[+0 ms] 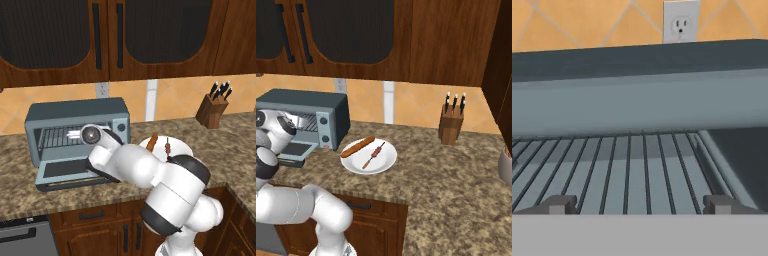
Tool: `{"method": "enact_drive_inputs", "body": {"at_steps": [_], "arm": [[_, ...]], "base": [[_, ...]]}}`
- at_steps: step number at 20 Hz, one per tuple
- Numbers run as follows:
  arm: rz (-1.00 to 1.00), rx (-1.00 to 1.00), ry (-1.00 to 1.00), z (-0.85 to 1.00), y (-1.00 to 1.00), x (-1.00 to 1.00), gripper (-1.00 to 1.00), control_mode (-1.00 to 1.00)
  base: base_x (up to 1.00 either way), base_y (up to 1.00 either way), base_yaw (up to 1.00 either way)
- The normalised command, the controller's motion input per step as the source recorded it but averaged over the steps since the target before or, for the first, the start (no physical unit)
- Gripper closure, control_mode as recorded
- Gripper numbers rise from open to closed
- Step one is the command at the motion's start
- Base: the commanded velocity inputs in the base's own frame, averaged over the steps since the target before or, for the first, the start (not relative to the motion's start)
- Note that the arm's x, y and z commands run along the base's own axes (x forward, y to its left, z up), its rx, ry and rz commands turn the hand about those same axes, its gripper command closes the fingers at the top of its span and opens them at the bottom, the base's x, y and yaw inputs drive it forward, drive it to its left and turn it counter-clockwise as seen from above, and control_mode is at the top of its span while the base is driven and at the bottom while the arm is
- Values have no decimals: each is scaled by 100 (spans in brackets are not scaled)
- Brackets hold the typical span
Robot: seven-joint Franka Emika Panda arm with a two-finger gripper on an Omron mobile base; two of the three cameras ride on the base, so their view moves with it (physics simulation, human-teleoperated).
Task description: Pick up the kebab skewer and baguette bread, and place them inside the toaster oven. Close the toaster oven door and start by setting the timer.
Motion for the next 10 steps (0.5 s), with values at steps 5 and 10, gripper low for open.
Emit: {"method": "enact_drive_inputs", "body": {"at_steps": [5,10], "arm": [[0,0,6,-20,7,39,-100,-100],[0,0,8,-36,10,15,-100,-100]], "base": [[0,0,0],[0,0,0]]}}
